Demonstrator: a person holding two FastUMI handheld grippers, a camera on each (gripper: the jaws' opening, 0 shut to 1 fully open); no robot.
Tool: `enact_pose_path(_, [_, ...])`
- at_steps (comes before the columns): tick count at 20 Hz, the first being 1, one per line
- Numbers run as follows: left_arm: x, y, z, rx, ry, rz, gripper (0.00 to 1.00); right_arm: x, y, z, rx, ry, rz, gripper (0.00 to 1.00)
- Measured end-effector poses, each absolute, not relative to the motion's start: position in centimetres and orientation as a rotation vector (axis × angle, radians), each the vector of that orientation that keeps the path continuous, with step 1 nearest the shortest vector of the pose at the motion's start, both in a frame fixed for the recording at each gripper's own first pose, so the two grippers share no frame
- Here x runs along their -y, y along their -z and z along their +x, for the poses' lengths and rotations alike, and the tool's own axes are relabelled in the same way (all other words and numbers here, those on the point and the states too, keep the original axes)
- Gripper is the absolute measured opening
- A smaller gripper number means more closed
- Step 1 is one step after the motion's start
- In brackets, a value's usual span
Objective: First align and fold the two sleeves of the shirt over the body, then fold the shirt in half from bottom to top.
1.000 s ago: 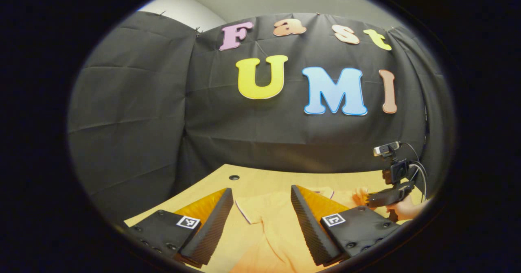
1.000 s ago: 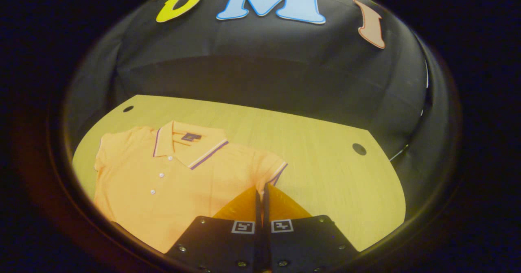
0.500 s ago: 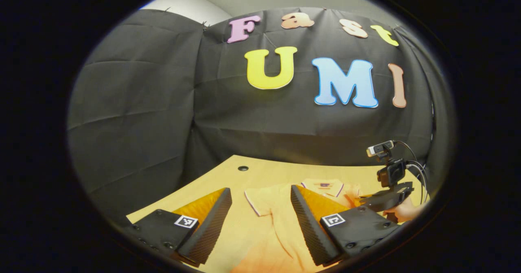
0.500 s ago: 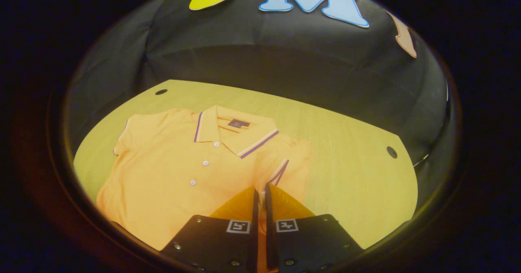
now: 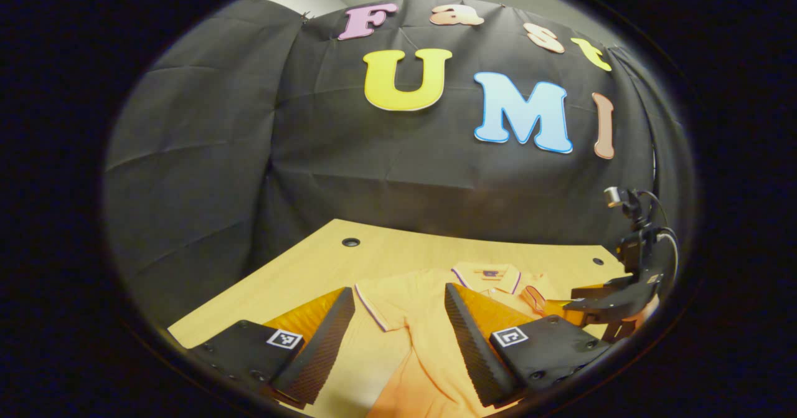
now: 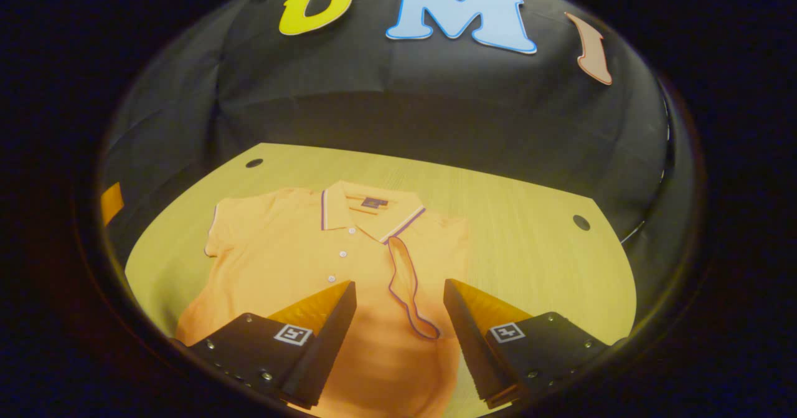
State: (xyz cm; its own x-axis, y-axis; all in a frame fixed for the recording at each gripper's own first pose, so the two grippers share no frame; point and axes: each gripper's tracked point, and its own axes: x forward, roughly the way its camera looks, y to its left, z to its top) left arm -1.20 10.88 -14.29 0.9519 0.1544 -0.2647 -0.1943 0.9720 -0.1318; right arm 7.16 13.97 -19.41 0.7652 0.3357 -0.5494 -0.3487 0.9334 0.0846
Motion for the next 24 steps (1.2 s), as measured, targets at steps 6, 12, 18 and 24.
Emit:
enact_pose_path(6, [-14.4,21.8,4.9,-0.368,-0.150,-0.170,0.94,-12.9,11.7,1.1,-0.462,-0.246,0.052,0.93])
enact_pose_path(12, [-17.8,29.7,12.0,-0.521,-0.158,-0.180,0.95,-12.4,9.8,-5.4,-0.462,-0.182,0.055,0.93])
enact_pose_path(18, [-18.6,32.8,16.5,-0.583,-0.156,-0.211,0.94,-13.1,10.5,-9.4,-0.521,-0.131,0.089,0.92])
enact_pose_path(24, [-19.3,33.4,17.2,-0.599,-0.152,-0.124,0.34,-13.6,10.0,-9.6,-0.503,-0.184,0.099,0.93])
